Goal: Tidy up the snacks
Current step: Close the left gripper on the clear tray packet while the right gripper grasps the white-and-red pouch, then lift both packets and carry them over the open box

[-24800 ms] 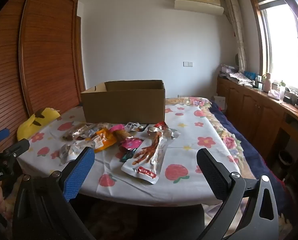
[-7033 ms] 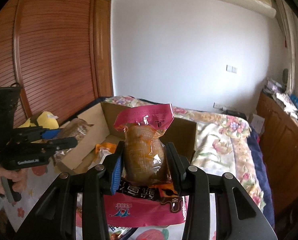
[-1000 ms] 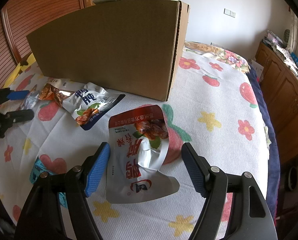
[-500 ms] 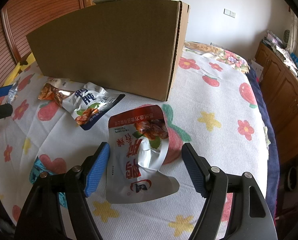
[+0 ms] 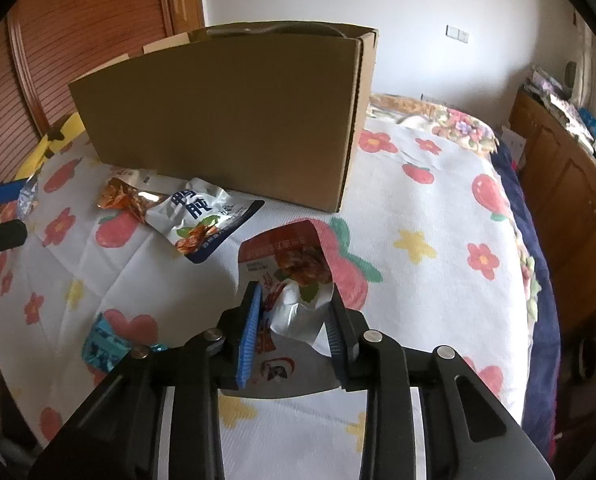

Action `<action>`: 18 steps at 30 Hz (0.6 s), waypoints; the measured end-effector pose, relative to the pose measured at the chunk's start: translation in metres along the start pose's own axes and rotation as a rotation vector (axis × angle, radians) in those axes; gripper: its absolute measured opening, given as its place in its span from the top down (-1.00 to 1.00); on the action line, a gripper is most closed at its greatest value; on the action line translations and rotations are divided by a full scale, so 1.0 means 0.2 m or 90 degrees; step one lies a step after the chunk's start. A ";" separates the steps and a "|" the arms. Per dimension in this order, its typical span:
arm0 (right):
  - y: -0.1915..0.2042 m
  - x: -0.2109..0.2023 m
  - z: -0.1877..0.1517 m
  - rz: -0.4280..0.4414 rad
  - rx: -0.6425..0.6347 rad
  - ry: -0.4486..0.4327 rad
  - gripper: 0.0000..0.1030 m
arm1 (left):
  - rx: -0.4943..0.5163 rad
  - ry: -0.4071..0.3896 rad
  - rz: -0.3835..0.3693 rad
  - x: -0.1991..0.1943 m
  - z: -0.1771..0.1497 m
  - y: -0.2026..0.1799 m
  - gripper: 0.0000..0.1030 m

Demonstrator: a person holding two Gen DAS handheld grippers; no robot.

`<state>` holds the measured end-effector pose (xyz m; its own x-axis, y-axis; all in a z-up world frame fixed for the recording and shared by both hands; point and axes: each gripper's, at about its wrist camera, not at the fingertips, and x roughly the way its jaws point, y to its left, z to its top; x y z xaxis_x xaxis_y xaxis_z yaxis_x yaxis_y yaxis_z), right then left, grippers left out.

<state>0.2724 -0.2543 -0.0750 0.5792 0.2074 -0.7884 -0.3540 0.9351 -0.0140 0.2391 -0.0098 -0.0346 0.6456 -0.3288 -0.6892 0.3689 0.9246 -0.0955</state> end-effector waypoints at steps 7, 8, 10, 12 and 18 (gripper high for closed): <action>0.01 -0.05 -0.01 0.001 -0.003 -0.011 0.50 | 0.006 -0.009 -0.002 -0.03 0.00 -0.02 -0.63; 0.02 -0.06 -0.01 0.003 -0.007 -0.012 0.51 | 0.008 -0.010 -0.002 -0.03 0.00 -0.02 -0.63; 0.03 -0.07 -0.01 0.011 -0.005 -0.016 0.53 | 0.009 -0.013 0.000 -0.04 0.00 -0.02 -0.63; 0.04 -0.08 0.00 0.010 -0.006 -0.017 0.56 | 0.007 -0.016 -0.001 -0.05 0.00 -0.02 -0.63; 0.07 -0.11 -0.01 0.000 -0.027 -0.028 0.63 | 0.008 -0.021 -0.001 -0.06 0.00 -0.02 -0.63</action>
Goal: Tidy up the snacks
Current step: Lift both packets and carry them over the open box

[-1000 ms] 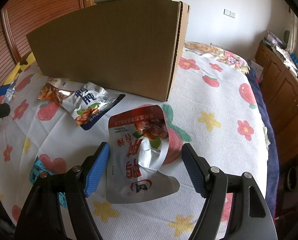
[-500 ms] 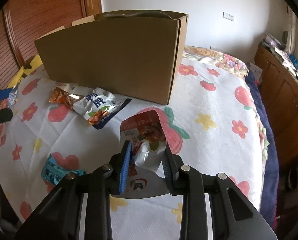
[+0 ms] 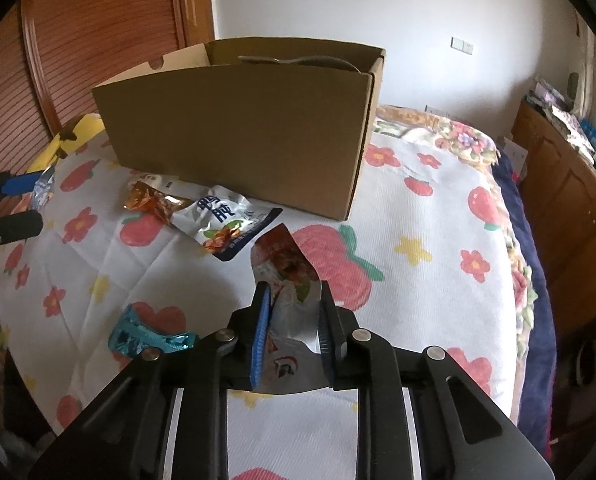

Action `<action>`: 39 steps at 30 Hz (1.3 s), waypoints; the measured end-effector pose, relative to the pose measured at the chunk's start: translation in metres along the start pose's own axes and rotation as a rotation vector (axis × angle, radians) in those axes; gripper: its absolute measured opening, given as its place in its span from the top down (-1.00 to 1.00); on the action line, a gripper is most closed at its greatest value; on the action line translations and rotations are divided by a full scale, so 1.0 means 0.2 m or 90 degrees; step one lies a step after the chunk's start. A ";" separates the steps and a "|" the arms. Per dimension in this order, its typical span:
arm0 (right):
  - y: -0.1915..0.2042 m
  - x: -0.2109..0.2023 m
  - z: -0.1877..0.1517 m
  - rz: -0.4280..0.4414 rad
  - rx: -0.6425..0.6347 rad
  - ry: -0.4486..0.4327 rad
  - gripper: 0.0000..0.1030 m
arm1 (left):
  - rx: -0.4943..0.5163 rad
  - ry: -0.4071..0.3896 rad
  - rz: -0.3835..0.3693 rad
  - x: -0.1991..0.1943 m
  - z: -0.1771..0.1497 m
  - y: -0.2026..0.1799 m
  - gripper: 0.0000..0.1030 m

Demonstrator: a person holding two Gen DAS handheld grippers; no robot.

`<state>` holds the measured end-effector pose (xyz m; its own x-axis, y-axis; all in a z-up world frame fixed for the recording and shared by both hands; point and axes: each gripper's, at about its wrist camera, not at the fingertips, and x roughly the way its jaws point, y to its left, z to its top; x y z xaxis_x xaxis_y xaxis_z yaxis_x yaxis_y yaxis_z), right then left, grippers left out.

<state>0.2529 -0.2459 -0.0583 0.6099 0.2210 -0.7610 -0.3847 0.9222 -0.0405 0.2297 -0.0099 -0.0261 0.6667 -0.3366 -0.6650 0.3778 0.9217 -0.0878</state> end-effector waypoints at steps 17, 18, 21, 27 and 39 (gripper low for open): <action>0.04 -0.23 0.11 -0.002 -0.017 -0.069 0.63 | 0.001 -0.040 -0.005 -0.06 0.10 0.00 -0.63; 0.04 -0.25 0.13 -0.002 -0.019 -0.075 0.63 | -0.001 -0.048 -0.006 -0.07 0.12 0.01 -0.63; 0.04 -0.31 0.20 0.002 -0.026 -0.095 0.63 | -0.006 -0.071 -0.011 -0.10 0.21 0.03 -0.63; 0.07 -0.40 0.36 0.005 -0.053 -0.136 0.63 | 0.011 -0.107 -0.008 -0.11 0.39 0.05 -0.63; 0.08 -0.32 0.66 0.032 -0.061 -0.195 0.63 | 0.005 -0.141 -0.005 0.01 0.67 0.18 -0.63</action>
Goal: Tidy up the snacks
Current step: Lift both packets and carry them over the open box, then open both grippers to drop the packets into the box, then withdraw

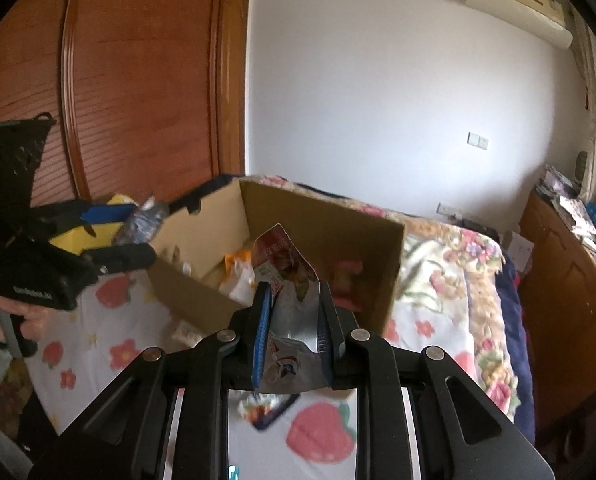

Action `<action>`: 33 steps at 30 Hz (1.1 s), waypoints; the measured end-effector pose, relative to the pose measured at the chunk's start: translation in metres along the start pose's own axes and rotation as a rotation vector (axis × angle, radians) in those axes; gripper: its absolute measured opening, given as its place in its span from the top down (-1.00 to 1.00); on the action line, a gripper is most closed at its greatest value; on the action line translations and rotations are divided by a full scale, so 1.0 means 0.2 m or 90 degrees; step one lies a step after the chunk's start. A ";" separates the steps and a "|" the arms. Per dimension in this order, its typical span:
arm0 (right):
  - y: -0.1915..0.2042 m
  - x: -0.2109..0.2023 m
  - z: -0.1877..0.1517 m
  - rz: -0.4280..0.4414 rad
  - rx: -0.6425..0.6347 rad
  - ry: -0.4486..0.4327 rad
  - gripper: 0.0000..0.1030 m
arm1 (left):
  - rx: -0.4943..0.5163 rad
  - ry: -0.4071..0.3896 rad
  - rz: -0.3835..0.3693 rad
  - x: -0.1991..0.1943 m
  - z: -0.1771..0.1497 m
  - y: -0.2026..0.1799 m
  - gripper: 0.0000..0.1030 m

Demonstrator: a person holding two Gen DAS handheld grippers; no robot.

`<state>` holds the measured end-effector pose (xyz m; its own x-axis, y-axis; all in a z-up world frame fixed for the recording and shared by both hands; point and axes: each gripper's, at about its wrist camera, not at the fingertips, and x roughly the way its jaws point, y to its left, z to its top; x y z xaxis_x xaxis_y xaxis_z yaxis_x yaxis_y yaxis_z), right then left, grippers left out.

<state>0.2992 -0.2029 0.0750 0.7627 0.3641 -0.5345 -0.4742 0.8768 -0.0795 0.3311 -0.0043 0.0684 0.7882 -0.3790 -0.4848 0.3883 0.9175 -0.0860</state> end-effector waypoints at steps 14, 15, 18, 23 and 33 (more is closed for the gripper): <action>-0.05 0.30 0.09 -0.005 0.015 0.001 0.63 | -0.028 0.002 0.009 0.26 0.05 0.15 -0.63; -0.05 0.31 0.08 -0.007 0.016 0.003 0.63 | -0.028 0.003 0.008 0.27 0.05 0.16 -0.63; -0.08 0.34 0.07 -0.011 0.022 0.008 0.63 | -0.024 0.007 0.012 0.30 0.04 0.15 -0.63; -0.11 0.39 0.04 -0.020 0.033 0.019 0.63 | -0.027 0.016 0.012 0.35 0.00 0.15 -0.63; -0.16 0.46 0.00 -0.028 0.058 0.042 0.63 | -0.024 0.035 0.025 0.41 0.00 0.11 -0.65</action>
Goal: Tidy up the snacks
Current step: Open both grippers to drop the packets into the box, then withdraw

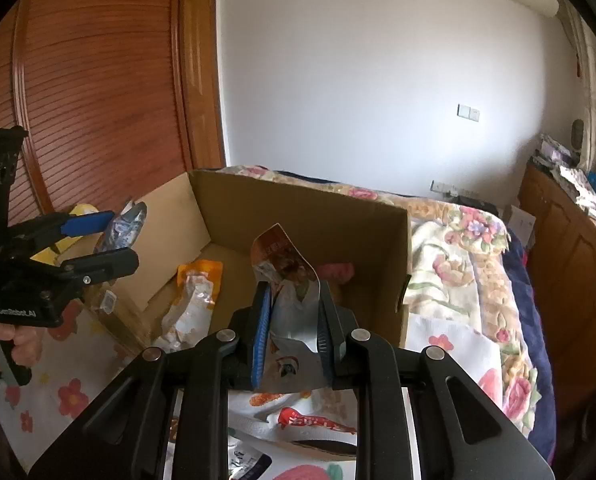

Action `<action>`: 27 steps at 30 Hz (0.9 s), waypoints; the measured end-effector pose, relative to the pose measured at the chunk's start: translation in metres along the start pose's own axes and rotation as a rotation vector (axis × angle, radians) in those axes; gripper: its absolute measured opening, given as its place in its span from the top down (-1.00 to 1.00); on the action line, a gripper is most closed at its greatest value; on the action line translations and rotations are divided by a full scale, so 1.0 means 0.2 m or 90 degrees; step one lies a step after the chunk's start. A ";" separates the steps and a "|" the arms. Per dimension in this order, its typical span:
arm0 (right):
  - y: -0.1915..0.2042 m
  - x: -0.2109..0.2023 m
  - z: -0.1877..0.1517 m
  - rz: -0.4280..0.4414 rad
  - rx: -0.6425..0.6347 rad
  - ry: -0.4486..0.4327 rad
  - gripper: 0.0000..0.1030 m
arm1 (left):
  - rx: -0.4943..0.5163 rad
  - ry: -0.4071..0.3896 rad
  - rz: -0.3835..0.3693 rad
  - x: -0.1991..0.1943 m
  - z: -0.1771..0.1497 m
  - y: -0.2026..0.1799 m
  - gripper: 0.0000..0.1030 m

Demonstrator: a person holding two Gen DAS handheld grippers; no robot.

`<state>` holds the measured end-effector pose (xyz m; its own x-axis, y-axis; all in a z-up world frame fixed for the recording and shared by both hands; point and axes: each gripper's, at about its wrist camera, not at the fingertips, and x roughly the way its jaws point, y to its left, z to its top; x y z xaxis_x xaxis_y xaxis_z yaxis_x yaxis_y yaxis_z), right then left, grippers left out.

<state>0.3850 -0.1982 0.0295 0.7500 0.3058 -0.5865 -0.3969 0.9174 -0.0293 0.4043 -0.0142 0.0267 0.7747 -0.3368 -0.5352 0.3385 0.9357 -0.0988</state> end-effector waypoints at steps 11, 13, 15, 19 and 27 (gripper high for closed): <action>0.00 0.04 -0.04 -0.013 -0.003 0.025 0.43 | -0.012 0.001 0.018 0.01 -0.01 -0.01 -0.72; -0.01 0.03 -0.04 -0.008 0.000 0.025 0.43 | -0.018 -0.007 0.021 0.00 -0.01 -0.01 -0.72; -0.01 0.02 -0.04 -0.008 0.003 0.025 0.42 | -0.016 -0.007 0.023 -0.01 -0.02 -0.01 -0.72; -0.01 -0.02 -0.04 -0.009 0.004 0.018 0.41 | -0.010 -0.012 0.026 -0.05 -0.03 -0.03 -0.72; 0.04 -0.25 -0.04 -0.005 0.002 -0.006 0.37 | 0.011 -0.031 0.030 -0.22 -0.04 -0.11 -0.72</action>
<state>0.3408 -0.2085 0.0516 0.7580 0.3009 -0.5787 -0.3891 0.9207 -0.0310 0.3586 -0.0182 0.0450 0.8149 -0.2968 -0.4979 0.3096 0.9490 -0.0590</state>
